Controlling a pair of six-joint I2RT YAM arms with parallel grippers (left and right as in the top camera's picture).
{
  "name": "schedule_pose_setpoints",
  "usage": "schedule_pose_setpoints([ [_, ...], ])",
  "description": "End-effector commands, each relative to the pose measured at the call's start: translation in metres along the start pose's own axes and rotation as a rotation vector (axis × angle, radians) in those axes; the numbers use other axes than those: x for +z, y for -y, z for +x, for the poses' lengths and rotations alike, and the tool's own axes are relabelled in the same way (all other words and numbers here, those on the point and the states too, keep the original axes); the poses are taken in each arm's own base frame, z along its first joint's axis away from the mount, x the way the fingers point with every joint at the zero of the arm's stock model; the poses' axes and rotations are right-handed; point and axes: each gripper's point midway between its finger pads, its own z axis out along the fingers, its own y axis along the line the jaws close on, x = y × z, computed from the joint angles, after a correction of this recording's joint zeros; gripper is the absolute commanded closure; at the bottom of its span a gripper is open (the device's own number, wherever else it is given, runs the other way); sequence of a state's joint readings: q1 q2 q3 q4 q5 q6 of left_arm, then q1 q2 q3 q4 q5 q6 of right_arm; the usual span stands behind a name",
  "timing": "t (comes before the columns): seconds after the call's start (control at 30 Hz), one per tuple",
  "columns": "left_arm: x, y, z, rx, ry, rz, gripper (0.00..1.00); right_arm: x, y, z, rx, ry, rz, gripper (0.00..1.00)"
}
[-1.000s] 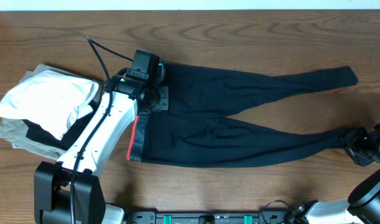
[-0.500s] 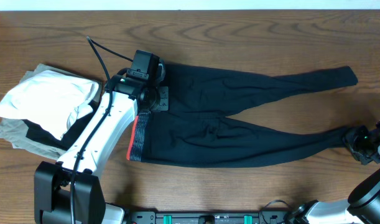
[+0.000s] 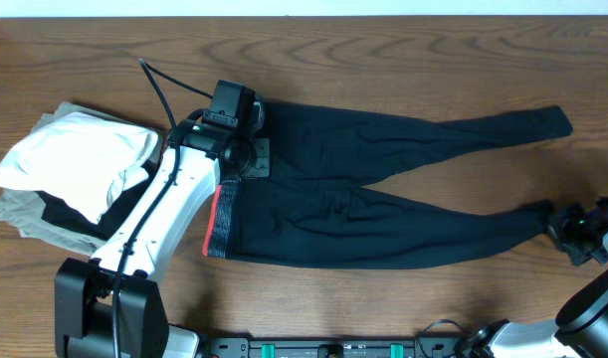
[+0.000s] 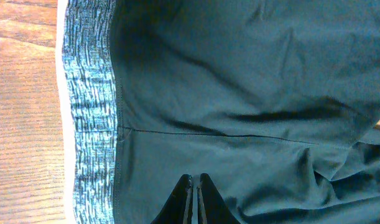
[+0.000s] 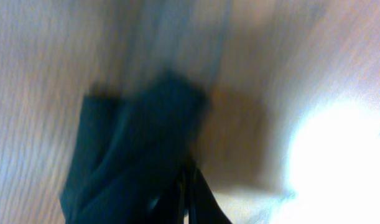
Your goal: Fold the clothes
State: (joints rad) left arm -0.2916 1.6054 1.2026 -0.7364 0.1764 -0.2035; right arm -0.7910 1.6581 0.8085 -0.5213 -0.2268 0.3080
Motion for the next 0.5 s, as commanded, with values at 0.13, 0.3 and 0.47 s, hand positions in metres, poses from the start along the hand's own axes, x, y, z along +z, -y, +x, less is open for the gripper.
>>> schedule_pose_setpoints([
  [0.13, 0.005, -0.004, 0.005, 0.026, -0.019, -0.017, 0.94, -0.075, -0.035, -0.017, 0.007, 0.056, -0.086, 0.99],
  [0.3, 0.005, -0.004, 0.005, 0.026, -0.019, -0.017, 0.94, -0.163, -0.063, -0.039, -0.052, 0.254, -0.151, 0.99],
  [0.47, 0.005, -0.004, 0.007, 0.026, -0.025, -0.019, 0.94, -0.205, -0.086, -0.038, -0.095, 0.348, -0.23, 0.99],
])
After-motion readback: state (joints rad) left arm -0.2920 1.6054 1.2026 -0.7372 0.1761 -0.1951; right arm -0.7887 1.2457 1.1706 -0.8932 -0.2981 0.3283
